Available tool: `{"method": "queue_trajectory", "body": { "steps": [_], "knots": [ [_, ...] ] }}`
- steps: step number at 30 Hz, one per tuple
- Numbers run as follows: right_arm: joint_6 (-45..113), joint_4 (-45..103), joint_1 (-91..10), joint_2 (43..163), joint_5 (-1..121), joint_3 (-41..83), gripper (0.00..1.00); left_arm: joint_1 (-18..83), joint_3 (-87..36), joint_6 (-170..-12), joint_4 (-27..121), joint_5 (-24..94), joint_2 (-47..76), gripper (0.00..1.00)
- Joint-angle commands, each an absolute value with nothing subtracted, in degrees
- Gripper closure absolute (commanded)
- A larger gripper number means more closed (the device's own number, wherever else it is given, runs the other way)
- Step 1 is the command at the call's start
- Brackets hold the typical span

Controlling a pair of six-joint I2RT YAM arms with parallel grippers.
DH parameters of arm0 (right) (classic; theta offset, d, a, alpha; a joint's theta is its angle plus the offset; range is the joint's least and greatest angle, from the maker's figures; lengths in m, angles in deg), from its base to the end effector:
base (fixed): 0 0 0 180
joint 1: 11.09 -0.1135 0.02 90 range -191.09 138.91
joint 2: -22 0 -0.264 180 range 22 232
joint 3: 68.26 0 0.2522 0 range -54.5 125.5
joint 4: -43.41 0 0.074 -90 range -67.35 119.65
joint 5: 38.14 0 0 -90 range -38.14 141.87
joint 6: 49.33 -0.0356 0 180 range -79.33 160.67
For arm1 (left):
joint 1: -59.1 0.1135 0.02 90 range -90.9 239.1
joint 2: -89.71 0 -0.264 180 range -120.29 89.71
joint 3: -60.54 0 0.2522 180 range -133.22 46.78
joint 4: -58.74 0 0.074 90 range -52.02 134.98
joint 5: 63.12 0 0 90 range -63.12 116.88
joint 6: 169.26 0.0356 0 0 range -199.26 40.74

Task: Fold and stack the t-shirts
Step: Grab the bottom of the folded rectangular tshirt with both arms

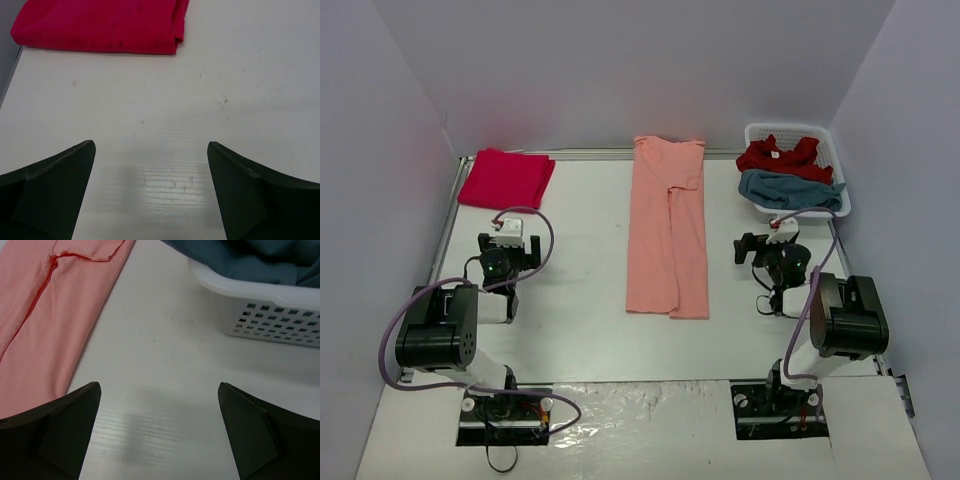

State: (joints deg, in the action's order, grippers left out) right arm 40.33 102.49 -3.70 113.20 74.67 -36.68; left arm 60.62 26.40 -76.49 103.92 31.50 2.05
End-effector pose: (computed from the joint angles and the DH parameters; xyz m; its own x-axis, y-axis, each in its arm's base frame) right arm 0.2595 -0.0197 0.1589 -0.0109 0.0069 -0.9999 -0.2658 0.9640 0.0096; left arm 0.2675 0.0042 0.1586 -0.1423 0.0444 -0.9888 0.0602 0.9975 0.0361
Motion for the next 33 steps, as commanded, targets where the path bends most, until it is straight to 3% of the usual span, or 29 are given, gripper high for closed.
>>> {"method": "queue_trajectory", "body": {
  "steps": [1,5,33],
  "knots": [
    [43.4,109.1,-6.7,113.1,66.4,-33.9,0.00,60.9,24.5,-77.5,105.3,31.5,2.1,0.06],
    [43.5,116.6,-8.0,115.2,64.5,-36.3,0.00,60.9,24.5,-77.6,105.2,31.5,2.1,0.06],
    [43.6,114.8,-7.8,115.3,65.0,-35.8,0.00,60.9,24.4,-77.7,105.1,31.5,2.1,0.06]
  ]
}}
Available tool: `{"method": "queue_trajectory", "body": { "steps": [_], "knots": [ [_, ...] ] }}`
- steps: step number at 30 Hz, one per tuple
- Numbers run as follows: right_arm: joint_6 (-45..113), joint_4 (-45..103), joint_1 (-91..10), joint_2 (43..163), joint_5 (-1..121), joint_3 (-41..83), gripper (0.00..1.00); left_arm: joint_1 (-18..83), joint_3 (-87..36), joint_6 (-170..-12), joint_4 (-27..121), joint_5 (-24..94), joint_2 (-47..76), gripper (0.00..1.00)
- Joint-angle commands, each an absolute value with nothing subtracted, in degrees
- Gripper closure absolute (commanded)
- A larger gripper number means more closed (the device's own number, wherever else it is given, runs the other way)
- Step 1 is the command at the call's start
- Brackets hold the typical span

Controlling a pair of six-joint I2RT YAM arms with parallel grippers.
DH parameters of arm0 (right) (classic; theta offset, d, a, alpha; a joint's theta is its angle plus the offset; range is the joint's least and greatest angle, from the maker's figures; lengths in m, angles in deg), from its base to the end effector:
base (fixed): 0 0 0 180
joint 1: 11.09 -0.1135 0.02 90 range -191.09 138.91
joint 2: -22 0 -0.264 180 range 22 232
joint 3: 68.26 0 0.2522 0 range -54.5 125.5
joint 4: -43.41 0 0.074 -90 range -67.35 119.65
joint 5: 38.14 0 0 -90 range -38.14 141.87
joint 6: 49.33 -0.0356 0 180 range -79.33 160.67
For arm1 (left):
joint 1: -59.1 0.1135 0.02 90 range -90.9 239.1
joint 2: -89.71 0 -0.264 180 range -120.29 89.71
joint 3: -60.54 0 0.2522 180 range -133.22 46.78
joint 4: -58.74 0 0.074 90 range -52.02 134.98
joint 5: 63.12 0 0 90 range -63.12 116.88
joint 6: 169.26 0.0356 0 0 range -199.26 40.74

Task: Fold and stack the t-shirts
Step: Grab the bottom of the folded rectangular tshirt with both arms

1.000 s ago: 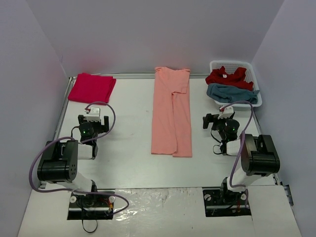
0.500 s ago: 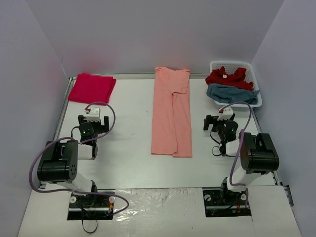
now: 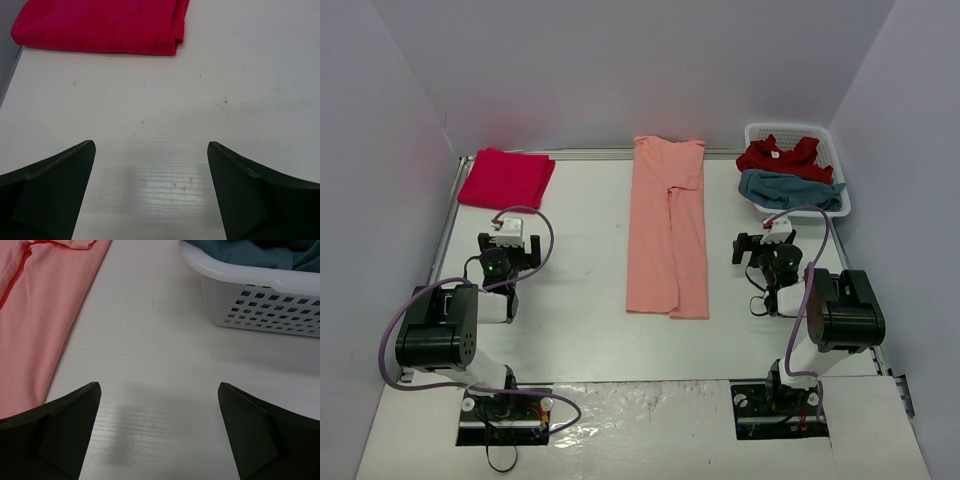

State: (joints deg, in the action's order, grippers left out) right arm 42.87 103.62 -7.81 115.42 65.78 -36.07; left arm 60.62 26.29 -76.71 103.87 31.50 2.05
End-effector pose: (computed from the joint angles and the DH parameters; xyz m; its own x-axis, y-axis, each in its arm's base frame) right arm 0.2657 -0.0067 0.1540 -0.0107 -0.0367 -0.9993 -0.1851 0.9821 -0.0341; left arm 0.2679 0.0042 0.1590 -0.1414 0.0406 -0.9891 0.0596 0.9977 0.0324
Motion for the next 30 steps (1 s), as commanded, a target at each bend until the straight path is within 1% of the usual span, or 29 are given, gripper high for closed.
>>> {"method": "queue_trajectory", "body": {
  "steps": [1,25,30],
  "knots": [
    [43.5,114.9,-7.8,115.3,65.0,-35.8,0.00,60.9,24.4,-77.7,105.1,31.5,2.1,0.06],
    [43.5,114.8,-7.8,115.3,65.0,-35.8,0.00,60.9,24.4,-77.7,105.1,31.5,2.0,0.06],
    [43.5,114.9,-7.8,115.3,65.0,-35.8,0.00,60.7,24.1,-78.3,104.5,28.7,2.0,0.06]
  ]
}}
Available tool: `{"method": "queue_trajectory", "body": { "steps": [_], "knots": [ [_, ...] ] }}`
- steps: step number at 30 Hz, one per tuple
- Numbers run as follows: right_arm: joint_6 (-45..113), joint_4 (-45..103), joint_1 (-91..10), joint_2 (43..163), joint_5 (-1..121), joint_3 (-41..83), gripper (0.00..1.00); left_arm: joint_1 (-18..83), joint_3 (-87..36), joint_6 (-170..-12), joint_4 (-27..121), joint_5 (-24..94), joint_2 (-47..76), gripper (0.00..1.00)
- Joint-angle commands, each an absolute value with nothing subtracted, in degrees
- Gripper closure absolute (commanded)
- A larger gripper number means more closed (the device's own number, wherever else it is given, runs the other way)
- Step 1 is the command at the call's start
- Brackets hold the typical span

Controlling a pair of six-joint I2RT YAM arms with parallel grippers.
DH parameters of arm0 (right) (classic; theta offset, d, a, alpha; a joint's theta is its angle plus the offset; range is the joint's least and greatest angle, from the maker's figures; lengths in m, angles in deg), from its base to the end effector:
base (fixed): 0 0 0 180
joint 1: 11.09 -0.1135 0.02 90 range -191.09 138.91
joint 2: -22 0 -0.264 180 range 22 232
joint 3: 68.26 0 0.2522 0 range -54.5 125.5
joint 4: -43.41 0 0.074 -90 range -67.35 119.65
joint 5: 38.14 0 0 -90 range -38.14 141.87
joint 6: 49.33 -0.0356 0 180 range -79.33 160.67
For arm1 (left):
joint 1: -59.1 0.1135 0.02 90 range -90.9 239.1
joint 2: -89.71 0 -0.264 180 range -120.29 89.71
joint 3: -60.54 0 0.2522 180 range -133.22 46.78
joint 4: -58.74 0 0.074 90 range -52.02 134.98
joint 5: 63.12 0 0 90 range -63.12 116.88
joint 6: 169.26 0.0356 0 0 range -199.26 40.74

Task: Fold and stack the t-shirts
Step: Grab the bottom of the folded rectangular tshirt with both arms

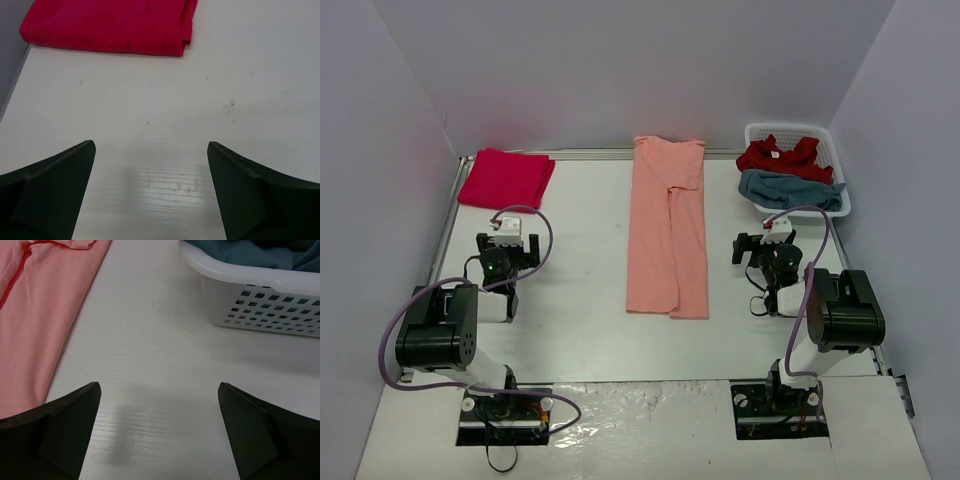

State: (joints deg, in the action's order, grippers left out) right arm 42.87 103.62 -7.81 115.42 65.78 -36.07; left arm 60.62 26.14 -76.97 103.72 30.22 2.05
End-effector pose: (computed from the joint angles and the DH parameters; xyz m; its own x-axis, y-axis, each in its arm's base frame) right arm 0.2657 -0.0067 0.1540 -0.0107 -0.0367 -0.9993 -0.1851 0.9821 -0.0341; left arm 0.2684 0.0050 0.1594 -0.1426 0.0361 -0.9891 0.0369 0.9988 0.0312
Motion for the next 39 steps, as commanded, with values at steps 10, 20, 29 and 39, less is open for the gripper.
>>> {"method": "queue_trajectory", "body": {
  "steps": [10,20,29,39],
  "knots": [
    [43.5,114.9,-7.8,115.3,65.0,-35.8,0.00,59.7,17.9,-77.9,86.3,25.0,12.0,0.06],
    [43.5,114.9,-7.8,115.3,65.0,-35.8,0.00,56.9,18.0,-90.4,76.9,19.3,28.8,0.06],
    [43.5,114.9,-7.7,115.3,65.1,-35.8,0.00,55.6,9.5,-100.2,62.5,17.3,28.8,0.06],
    [43.5,114.9,-7.7,115.3,65.1,-35.8,0.00,55.6,-1.4,-100.8,54.0,28.8,19.0,0.06]
  ]
}}
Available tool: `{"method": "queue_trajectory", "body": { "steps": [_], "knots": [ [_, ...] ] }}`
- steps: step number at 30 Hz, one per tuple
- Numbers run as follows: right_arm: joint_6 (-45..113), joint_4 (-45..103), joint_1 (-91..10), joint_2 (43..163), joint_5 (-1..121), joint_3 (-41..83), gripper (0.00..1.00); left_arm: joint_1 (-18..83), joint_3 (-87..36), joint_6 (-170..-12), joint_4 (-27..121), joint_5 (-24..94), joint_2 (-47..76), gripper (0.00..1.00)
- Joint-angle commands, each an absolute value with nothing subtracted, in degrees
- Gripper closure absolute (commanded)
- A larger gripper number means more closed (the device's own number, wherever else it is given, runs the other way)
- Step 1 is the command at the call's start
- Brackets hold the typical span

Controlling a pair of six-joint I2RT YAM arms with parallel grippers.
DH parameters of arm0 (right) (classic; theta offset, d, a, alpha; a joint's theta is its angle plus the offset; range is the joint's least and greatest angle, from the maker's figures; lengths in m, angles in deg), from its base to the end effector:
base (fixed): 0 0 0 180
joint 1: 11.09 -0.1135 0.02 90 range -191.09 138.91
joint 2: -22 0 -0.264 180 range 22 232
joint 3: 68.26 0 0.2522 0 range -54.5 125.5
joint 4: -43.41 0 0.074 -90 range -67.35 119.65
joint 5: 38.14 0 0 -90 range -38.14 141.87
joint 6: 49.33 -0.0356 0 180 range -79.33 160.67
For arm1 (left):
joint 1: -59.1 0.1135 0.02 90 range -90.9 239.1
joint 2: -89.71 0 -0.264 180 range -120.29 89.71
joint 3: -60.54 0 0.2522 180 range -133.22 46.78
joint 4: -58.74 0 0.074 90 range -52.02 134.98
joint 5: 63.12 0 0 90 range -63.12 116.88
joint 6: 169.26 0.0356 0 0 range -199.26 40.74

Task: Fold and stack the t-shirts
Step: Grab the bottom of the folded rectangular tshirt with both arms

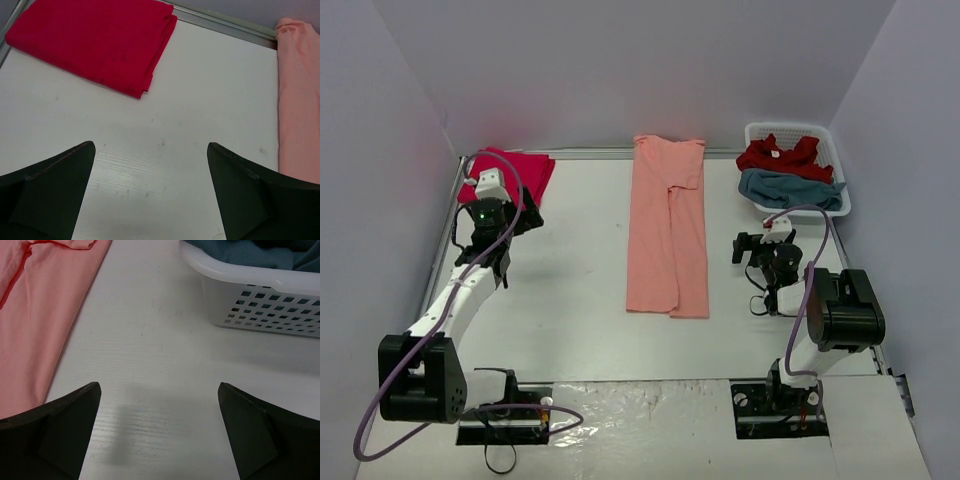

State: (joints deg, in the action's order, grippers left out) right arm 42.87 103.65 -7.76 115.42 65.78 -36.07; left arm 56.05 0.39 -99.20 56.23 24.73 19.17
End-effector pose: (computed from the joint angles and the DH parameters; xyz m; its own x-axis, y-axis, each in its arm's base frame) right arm 0.2657 -0.0069 0.1541 -0.0102 -0.0367 -0.9993 -0.1843 0.9823 -0.0342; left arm 0.2866 -0.0139 0.2925 -0.2152 -0.3298 -0.9192 -0.0604 0.9439 -0.3246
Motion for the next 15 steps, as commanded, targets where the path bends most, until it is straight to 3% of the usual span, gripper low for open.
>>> {"method": "queue_trajectory", "body": {
  "steps": [1,12,15],
  "knots": [
    [43.5,114.8,-7.7,115.3,65.1,-35.8,0.00,55.7,-1.1,-100.8,54.7,28.2,18.9,0.06],
    [43.4,114.8,-7.7,115.3,65.1,-35.8,0.00,56.0,-3.8,-102.4,49.1,27.6,13.6,0.06],
    [43.4,114.9,-7.8,115.4,65.1,-35.8,0.00,55.9,-0.9,-103.0,55.1,30.8,14.6,0.06]
  ]
}}
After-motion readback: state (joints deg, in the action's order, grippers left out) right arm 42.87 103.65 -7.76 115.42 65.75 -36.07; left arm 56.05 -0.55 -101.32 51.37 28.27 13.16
